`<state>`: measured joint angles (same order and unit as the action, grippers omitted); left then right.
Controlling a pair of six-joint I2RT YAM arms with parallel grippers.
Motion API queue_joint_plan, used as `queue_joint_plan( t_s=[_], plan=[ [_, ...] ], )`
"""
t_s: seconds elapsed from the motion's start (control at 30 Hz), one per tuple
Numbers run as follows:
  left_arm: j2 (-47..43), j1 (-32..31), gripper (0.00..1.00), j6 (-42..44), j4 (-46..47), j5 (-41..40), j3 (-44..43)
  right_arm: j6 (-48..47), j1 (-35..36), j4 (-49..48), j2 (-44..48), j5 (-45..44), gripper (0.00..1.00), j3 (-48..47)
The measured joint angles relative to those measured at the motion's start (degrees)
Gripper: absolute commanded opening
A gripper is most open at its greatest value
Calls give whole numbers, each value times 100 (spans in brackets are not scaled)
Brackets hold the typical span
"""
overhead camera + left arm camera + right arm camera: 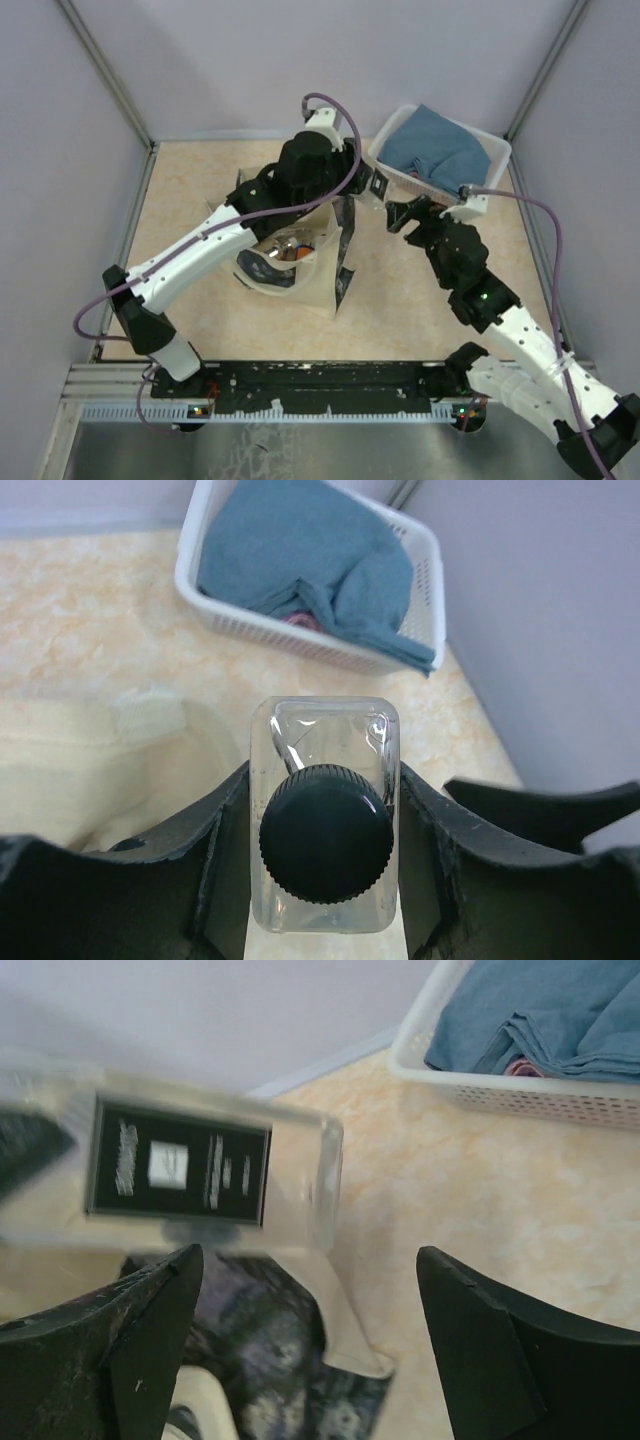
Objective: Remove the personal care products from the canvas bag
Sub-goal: Place the care product at the center of the board.
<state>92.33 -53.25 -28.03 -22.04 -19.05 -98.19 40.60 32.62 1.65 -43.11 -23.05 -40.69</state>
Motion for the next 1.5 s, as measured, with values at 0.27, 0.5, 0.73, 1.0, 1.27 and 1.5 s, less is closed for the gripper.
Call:
queue_joint_plan(
  t_s=[0.27,0.5,0.73,1.0,1.27,1.5],
  plan=[
    [828,-2,0,-96,-407,282,-1453,-2448,2083,385,17,-1784,98,7],
    [1193,-39,0,-227,-1016,407,-1834,-5270,3067,-1335,-970,-3842,99,297],
    [1191,-37,0,-317,-1375,411,-1838,-8889,3075,-5584,-2264,-4695,99,918],
    [1139,-37,0,-448,-1443,522,-1838,-11064,3058,-8515,-3709,-4673,85,907],
    [597,-35,0,-531,-1397,509,-1648,-11154,2780,-9042,-3840,-4409,82,708],
    [101,-20,0,-564,-1362,490,-1368,-11293,2739,-9117,-4068,-4124,82,350]
  ],
)
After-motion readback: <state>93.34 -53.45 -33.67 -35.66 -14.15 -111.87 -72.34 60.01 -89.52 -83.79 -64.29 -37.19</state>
